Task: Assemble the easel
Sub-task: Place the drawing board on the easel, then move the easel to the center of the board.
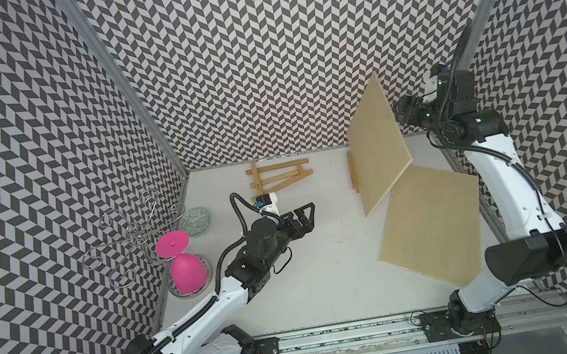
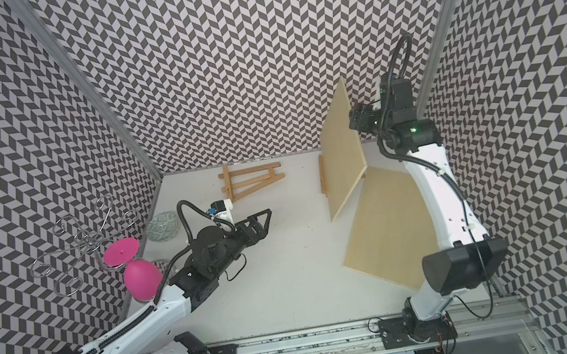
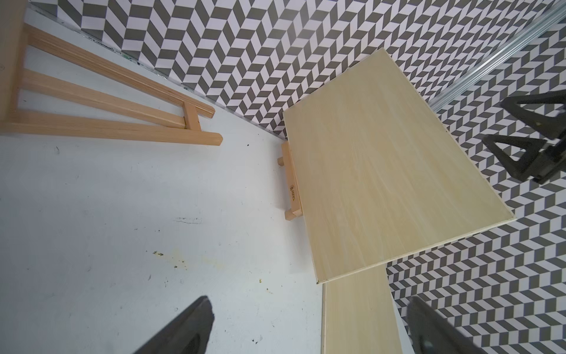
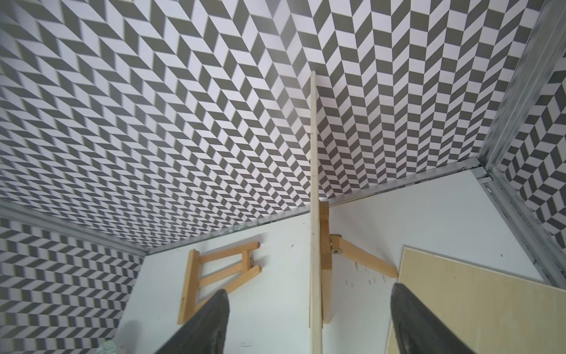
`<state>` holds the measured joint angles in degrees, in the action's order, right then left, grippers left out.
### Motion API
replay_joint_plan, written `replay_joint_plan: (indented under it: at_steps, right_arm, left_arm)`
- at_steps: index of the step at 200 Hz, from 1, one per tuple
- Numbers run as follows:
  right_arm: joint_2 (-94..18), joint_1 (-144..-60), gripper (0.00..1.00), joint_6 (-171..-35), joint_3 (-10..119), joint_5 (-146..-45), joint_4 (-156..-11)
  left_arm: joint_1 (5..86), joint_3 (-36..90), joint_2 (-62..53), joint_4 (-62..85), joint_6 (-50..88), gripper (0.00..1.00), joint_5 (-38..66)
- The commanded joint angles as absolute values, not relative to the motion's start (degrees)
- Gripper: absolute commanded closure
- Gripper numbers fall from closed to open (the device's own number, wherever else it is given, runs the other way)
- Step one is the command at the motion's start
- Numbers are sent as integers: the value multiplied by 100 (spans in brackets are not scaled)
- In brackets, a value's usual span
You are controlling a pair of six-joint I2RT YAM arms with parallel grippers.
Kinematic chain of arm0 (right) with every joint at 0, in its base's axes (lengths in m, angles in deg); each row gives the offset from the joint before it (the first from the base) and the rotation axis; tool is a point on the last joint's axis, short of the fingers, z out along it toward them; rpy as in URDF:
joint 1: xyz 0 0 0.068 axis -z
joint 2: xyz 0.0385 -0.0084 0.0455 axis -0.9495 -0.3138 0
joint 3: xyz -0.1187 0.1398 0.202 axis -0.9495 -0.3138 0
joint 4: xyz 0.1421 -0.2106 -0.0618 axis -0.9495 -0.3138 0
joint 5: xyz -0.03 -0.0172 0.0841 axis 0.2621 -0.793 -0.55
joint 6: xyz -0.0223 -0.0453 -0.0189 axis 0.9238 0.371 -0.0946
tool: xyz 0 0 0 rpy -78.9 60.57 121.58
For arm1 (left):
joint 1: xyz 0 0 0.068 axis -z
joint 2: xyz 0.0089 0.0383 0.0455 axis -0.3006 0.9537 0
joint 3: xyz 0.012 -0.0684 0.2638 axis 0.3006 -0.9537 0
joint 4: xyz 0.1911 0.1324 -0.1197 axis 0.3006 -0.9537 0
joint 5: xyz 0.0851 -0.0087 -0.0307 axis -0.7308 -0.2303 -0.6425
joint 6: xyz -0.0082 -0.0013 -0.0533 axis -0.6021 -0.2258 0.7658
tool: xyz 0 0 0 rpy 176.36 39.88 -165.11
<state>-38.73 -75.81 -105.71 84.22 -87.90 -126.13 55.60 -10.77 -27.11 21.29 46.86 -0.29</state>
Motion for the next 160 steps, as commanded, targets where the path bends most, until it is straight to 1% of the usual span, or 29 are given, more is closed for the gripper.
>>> replay_joint_plan:
  at_steps: [1, 29, 54, 93, 116, 160]
  right_arm:
    - [-3385, -7703, 16, -10879, 7949, -8940, -12114]
    - [-2812, -8161, 11, -10899, 7543, -8802, -11931]
    - [-2354, -8918, 6, -10799, 7187, -8262, -11796]
    - [-1548, -9977, 0, -10654, 5931, -8221, -10937]
    - [-1169, -10410, 1, -10454, 5138, -8268, -10363]
    - [-930, -10852, 1, -10269, 3833, -8209, -9629]
  left_arm:
    - [5498, -938, -2728, 1983, 4475, 0, 57]
    - [5441, -868, -2669, 1885, 4259, 0, 100]
    - [5354, -751, -2574, 1759, 3945, 0, 144]
    - [5188, -420, -2272, 1525, 3132, 0, 131]
    - [5023, -192, -2000, 1438, 2616, 0, 139]
    - [4816, 143, -1420, 1483, 1563, 0, 147]
